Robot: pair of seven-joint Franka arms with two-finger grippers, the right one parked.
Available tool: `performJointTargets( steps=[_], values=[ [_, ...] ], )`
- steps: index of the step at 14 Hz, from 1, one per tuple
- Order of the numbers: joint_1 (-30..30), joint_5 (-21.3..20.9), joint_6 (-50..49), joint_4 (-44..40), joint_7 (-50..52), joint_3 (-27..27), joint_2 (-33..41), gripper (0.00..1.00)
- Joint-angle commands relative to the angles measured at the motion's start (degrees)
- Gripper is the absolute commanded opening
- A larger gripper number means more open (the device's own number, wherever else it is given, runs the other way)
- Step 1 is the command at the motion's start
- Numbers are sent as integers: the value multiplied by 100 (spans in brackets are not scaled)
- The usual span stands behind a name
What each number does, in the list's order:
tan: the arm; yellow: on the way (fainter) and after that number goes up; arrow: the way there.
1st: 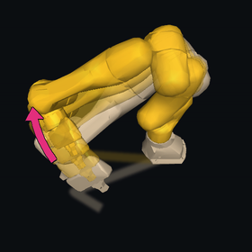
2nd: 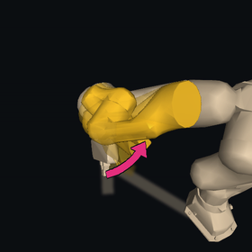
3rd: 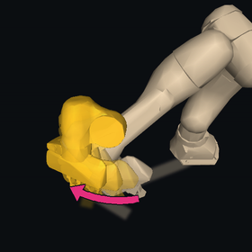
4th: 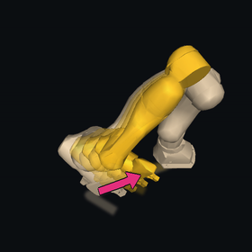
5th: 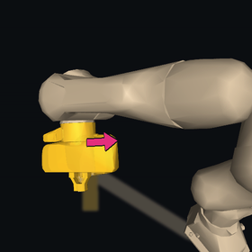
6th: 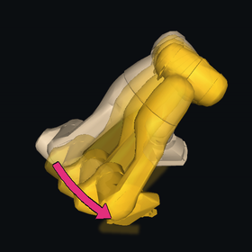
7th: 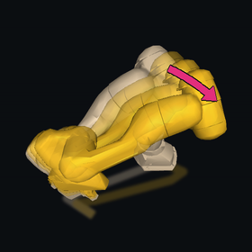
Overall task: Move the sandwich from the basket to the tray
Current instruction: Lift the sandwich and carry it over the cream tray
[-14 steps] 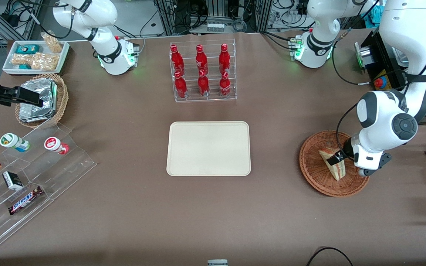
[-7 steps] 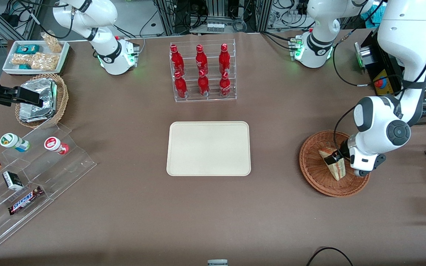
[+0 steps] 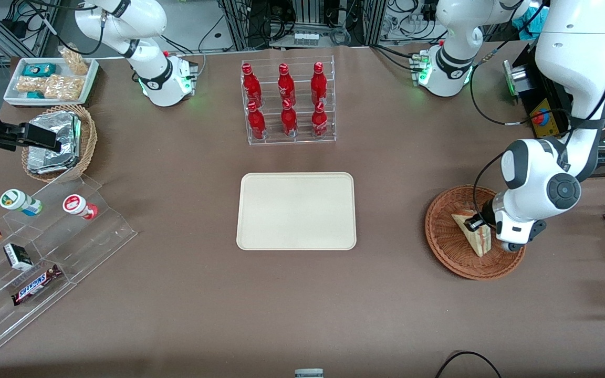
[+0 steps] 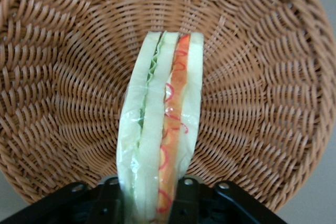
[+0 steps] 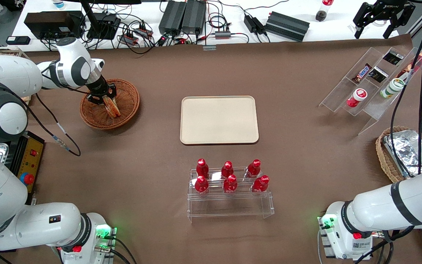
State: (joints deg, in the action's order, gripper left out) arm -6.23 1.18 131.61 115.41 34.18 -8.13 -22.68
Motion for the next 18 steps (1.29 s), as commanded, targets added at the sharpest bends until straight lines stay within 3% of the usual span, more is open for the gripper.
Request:
performJointTargets(
  steps=[1,5,8,14,16,18],
  values=[
    [69,-12,-117,-80,54,22,298,14],
    [770,-48,-679,-168,36,-5,772,16],
    [1920,-275,-1163,-351,141,-13,862,16],
    [3916,-276,-1164,-1351,965,-31,-252,18],
    [4278,-276,-1190,-2002,1266,-22,-815,18],
    [4629,-276,-1182,-2364,1433,-22,-1176,24]
  ],
)
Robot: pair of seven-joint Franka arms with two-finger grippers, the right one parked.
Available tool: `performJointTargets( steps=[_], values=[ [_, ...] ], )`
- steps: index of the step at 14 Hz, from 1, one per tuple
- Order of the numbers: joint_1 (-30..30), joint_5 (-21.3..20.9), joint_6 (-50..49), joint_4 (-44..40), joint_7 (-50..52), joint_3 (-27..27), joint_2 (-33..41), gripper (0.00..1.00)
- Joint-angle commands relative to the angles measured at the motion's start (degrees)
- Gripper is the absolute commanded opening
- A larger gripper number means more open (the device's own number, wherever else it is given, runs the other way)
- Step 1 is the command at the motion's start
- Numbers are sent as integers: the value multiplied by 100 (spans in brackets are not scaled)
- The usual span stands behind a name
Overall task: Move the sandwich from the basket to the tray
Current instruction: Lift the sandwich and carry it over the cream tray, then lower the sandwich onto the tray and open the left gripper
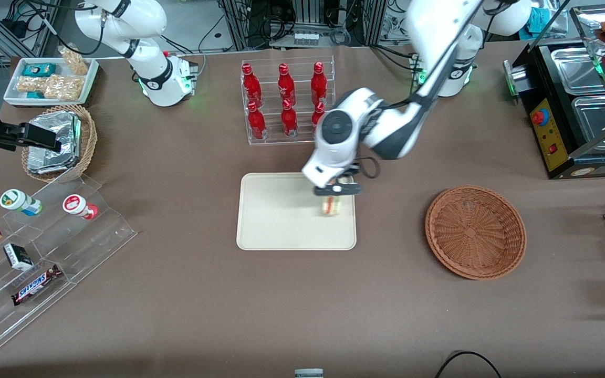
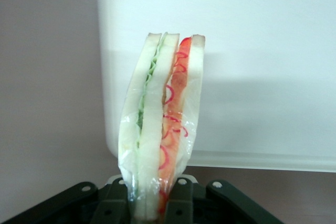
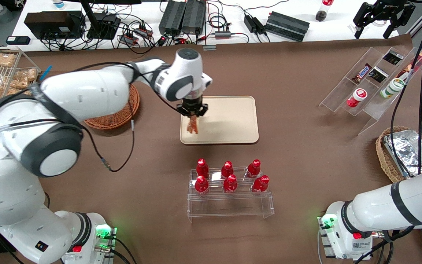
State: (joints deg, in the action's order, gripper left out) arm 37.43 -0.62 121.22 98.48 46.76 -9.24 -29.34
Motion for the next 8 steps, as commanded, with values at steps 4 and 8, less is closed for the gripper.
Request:
performJointTargets(
  steps=[4,8],
  values=[
    [546,-88,-116,-1285,649,89,-1046,27],
    [564,-79,-63,-2007,1704,89,-1600,55]
  ],
)
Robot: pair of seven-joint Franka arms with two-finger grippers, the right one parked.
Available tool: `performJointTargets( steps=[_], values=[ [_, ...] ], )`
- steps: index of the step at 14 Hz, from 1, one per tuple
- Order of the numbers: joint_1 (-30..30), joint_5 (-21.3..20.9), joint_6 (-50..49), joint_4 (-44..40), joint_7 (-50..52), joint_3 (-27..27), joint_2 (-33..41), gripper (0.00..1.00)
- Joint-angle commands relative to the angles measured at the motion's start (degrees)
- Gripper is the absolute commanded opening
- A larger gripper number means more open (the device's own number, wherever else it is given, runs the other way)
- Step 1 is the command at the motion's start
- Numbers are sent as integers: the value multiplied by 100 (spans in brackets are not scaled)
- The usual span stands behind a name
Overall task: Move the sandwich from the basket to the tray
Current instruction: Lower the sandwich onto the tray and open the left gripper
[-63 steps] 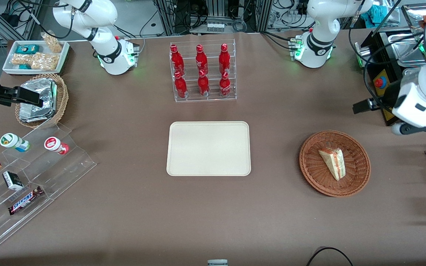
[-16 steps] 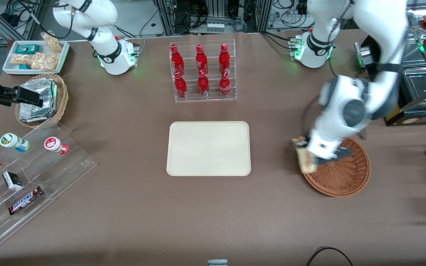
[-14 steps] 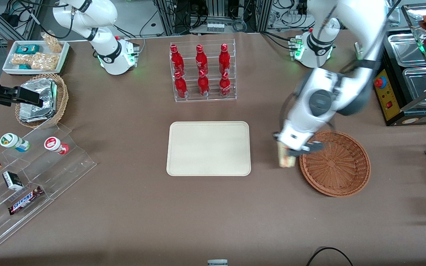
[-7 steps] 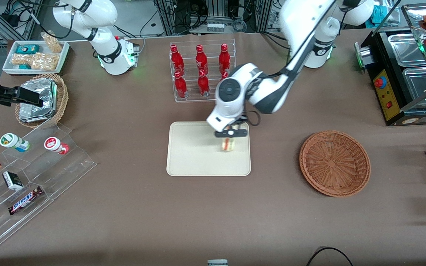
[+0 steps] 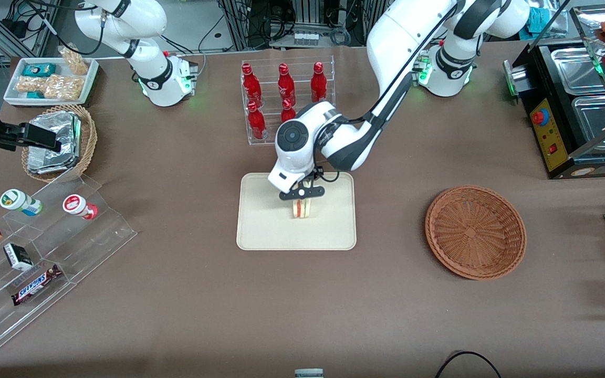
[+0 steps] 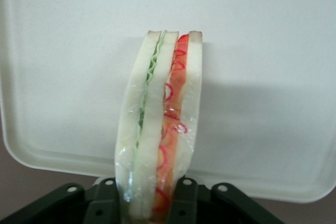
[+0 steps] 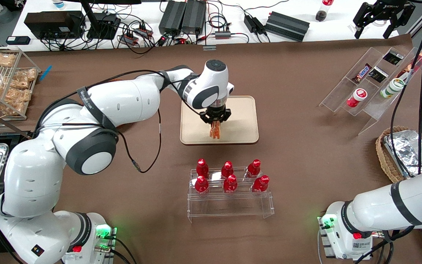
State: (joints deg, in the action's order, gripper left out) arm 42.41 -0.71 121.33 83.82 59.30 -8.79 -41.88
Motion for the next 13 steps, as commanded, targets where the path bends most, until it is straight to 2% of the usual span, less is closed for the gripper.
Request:
performJointTargets(
  steps=[1,2,6,8,11,13],
  values=[
    [66,-70,-74,-568,468,52,-356,81],
    [57,-70,-83,-569,477,70,-347,100],
    [40,-176,-205,-577,468,289,20,100],
    [-30,-176,-643,-577,302,438,406,100],
    [-644,-44,-1433,-359,-417,483,1223,100],
    [-1153,218,-2136,-157,-1092,483,1821,100]
  ],
)
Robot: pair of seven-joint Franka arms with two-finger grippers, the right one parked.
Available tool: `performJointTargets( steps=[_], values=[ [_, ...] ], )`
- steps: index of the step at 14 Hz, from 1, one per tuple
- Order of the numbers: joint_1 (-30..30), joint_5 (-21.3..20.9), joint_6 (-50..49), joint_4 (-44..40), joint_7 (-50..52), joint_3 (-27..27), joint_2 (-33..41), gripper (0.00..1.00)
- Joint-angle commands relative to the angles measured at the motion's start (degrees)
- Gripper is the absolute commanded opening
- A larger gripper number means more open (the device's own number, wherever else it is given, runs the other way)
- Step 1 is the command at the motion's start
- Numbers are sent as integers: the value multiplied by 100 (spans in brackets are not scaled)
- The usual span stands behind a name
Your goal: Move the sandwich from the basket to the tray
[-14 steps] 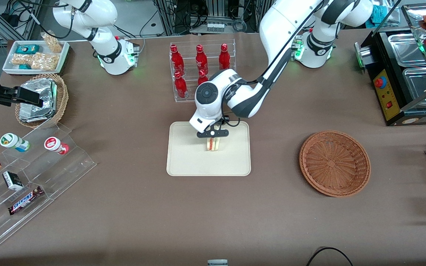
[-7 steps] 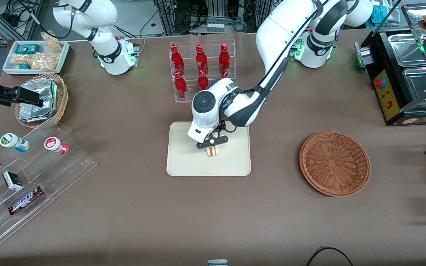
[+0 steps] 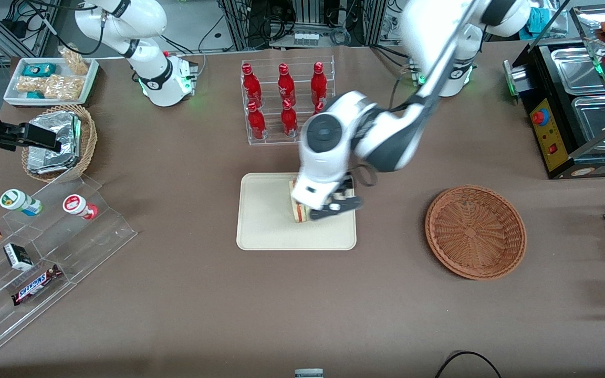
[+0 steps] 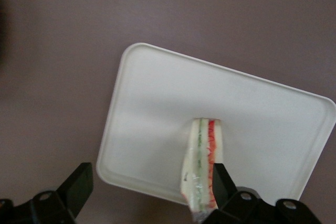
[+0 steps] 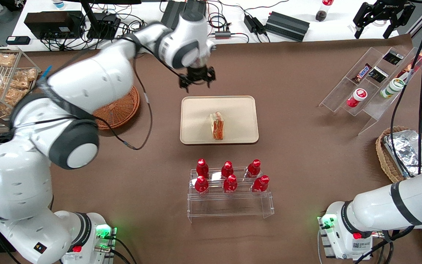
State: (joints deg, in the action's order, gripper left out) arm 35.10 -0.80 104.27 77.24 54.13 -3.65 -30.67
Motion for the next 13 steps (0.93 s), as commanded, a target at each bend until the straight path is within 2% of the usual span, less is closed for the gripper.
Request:
performJointTargets(
  steps=[1,6,13],
  values=[
    [-713,325,-877,581,-1057,-30,999,100],
    [-2058,282,-2356,564,-2466,-13,1643,100],
    [-3483,220,-3403,538,-4005,5,2355,100]
  ],
)
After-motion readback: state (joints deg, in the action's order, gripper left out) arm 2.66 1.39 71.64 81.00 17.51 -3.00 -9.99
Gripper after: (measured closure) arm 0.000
